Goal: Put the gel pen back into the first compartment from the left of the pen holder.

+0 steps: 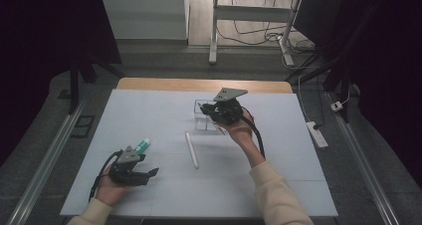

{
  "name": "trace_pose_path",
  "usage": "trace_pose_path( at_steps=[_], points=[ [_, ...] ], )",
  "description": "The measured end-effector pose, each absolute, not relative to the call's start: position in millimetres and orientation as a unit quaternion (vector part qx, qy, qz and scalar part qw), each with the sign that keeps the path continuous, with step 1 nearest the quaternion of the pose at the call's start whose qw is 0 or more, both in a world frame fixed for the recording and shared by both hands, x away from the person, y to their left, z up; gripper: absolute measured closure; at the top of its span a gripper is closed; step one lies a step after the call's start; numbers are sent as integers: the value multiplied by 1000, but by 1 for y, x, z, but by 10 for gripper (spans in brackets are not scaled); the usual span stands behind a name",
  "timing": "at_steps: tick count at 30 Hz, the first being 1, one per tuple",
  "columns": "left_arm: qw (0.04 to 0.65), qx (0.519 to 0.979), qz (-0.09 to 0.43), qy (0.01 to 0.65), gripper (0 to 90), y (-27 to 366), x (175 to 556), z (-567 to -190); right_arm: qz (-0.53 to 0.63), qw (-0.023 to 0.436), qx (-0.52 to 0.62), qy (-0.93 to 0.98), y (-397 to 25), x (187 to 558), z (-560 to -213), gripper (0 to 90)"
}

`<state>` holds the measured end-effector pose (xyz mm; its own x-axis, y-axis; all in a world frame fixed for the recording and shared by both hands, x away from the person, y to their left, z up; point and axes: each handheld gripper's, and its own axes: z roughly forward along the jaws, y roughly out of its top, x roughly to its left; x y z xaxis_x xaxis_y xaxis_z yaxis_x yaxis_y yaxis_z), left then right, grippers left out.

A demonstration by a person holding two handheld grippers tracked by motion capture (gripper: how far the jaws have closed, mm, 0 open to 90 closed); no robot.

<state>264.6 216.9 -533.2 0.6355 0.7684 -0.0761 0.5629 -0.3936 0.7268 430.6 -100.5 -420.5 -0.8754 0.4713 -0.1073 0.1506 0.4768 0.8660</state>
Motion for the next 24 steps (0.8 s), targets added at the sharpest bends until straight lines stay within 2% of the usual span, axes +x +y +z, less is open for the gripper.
trace_pose_path(
  at_steps=[24],
  points=[
    [378,821,136,405,256,218,265,-533,498,171,206,825,-88,450,-406,799]
  ],
)
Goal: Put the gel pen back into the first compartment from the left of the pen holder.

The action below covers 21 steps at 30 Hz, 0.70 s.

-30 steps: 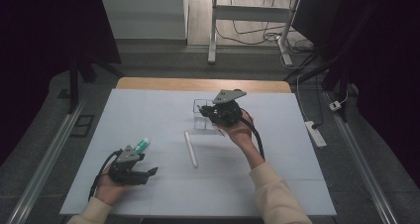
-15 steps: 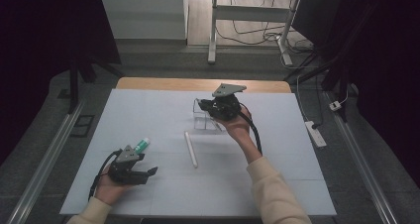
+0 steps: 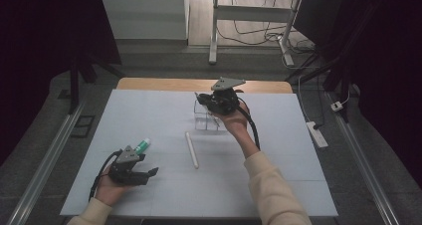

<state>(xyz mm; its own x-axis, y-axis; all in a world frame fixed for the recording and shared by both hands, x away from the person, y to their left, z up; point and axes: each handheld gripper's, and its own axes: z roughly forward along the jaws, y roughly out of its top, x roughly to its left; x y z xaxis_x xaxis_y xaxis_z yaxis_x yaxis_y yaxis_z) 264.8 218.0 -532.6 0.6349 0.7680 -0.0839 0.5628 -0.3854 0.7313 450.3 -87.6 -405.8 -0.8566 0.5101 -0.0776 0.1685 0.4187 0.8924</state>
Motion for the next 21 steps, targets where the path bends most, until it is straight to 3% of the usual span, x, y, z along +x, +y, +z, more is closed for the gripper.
trace_pose_path(
  at_steps=[21],
  points=[
    [381,819,134,407,257,218,265,-533,536,168,240,792,-84,469,-388,799]
  ],
)
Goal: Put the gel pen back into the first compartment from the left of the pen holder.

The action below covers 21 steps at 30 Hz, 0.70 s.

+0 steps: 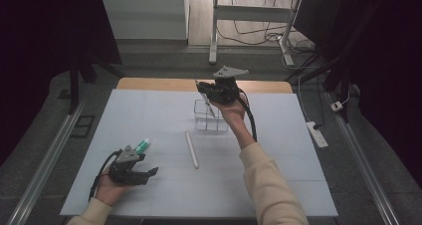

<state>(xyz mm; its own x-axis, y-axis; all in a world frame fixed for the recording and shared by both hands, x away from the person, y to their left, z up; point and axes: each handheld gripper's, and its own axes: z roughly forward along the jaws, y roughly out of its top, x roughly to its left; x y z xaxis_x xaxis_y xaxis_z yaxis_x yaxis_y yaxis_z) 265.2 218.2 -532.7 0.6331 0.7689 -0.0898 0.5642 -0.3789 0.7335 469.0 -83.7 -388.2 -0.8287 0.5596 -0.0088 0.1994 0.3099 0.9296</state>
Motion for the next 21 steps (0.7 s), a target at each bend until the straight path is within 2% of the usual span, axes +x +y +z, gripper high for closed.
trace_pose_path(
  at_steps=[21],
  points=[
    [383,818,133,408,257,219,266,-533,558,166,250,774,-65,488,-382,799]
  ],
)
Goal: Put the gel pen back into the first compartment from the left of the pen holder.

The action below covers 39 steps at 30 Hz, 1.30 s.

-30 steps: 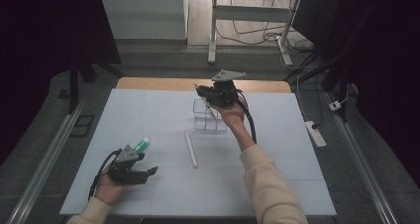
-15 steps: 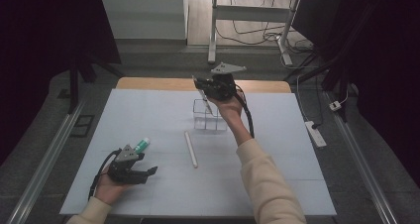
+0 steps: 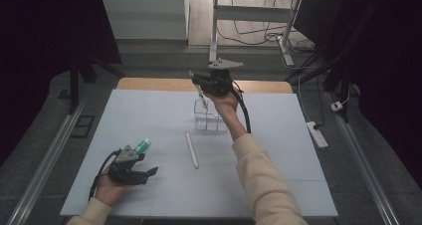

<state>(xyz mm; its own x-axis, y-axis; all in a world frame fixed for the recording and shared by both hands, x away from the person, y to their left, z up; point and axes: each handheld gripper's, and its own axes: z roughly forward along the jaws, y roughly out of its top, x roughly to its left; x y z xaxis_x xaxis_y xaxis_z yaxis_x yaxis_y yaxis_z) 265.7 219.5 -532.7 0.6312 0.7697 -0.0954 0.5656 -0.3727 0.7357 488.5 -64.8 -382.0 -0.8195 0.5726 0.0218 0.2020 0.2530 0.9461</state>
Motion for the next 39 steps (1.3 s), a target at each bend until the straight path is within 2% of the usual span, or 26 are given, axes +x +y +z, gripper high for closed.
trace_pose_path(
  at_steps=[13,16,21,39],
  points=[
    [382,818,133,409,257,220,266,-533,566,161,263,764,-60,498,-392,788],
    [382,818,132,409,257,221,266,-534,556,167,274,767,-61,499,-395,629],
    [381,818,132,409,257,221,267,-534,539,173,280,775,-66,496,-396,544],
    [381,818,137,409,258,221,266,-533,523,156,274,792,-92,480,-406,535]
  ],
)
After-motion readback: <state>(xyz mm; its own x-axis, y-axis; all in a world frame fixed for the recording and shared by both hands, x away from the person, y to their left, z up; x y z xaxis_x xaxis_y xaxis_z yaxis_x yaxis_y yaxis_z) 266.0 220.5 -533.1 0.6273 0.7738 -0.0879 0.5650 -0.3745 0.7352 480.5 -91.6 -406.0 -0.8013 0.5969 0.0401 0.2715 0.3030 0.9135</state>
